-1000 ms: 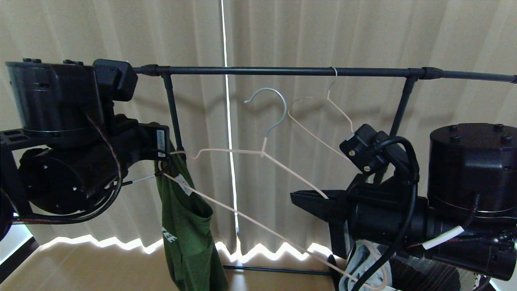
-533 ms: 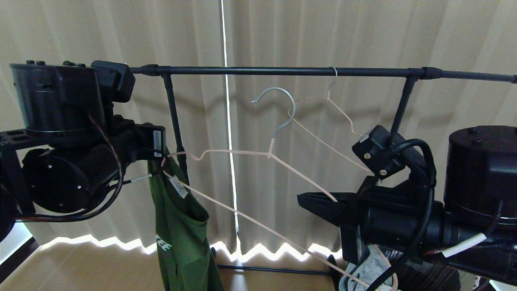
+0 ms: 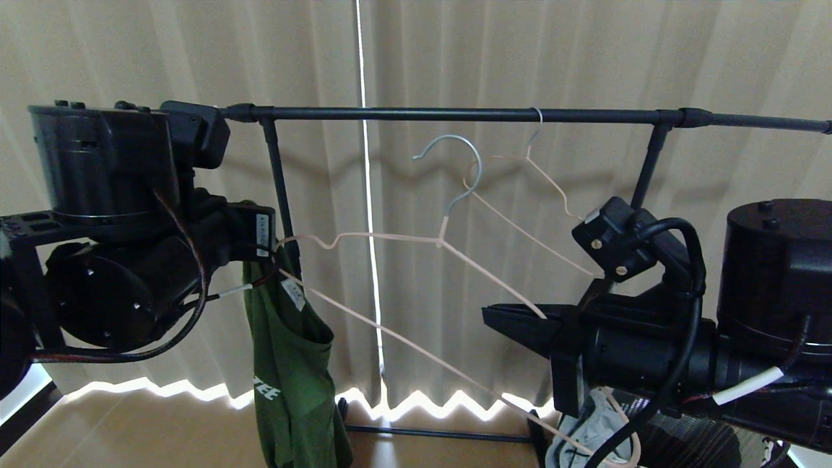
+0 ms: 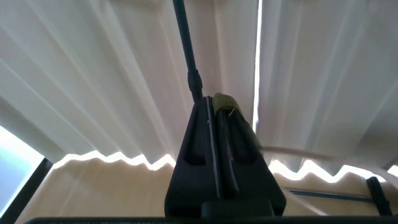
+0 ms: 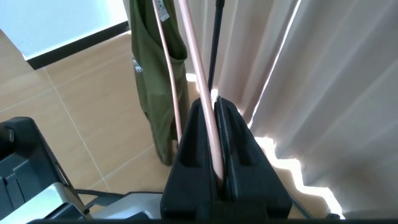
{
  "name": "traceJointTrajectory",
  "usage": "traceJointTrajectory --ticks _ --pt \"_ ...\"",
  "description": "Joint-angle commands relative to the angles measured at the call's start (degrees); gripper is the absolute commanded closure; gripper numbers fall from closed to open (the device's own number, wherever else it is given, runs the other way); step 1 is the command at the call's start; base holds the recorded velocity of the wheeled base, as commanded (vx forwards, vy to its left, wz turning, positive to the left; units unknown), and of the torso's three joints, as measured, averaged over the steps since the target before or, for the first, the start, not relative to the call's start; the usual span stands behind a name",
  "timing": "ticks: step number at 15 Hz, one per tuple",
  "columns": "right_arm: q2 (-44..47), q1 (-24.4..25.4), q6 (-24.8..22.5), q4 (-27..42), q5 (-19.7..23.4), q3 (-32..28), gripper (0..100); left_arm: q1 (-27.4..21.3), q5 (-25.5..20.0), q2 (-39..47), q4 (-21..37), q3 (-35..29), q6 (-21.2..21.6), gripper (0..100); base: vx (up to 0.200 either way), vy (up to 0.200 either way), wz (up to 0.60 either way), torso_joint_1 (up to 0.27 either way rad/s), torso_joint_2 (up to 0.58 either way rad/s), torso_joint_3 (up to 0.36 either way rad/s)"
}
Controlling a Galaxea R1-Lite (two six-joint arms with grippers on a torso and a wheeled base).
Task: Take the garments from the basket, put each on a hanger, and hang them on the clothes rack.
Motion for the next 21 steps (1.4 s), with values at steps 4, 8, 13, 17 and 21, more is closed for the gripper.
traceJointTrajectory --ticks 4,8,13,17,21 --pt "0.4 1.4 0.0 0.0 0.1 -0.1 100 0.1 0.0 0.4 0.0 -0.2 0.0 100 0.000 0.000 0.00 0.000 0.00 0.000" --pt "0.5 1.5 0.0 -0.1 0.2 -0.2 100 0.0 0.0 0.9 -0.1 0.0 0.0 100 0.000 0.000 0.00 0.000 0.00 0.000" --pt "2.1 1.9 0.1 -0.1 0.0 -1.3 100 -0.2 0.0 1.3 -0.2 0.0 -0.3 100 0.000 0.000 0.00 0.000 0.00 0.000" --pt "4.0 1.6 2.2 0.1 -0.8 -3.2 100 0.0 0.1 0.3 0.2 0.6 -0.1 100 0.000 0.000 0.00 0.000 0.00 0.000" --pt "7.0 -0.3 3.7 0.0 -3.5 -5.4 100 0.3 0.1 -2.2 6.3 0.1 -0.2 100 0.000 0.000 0.00 0.000 0.00 0.000"
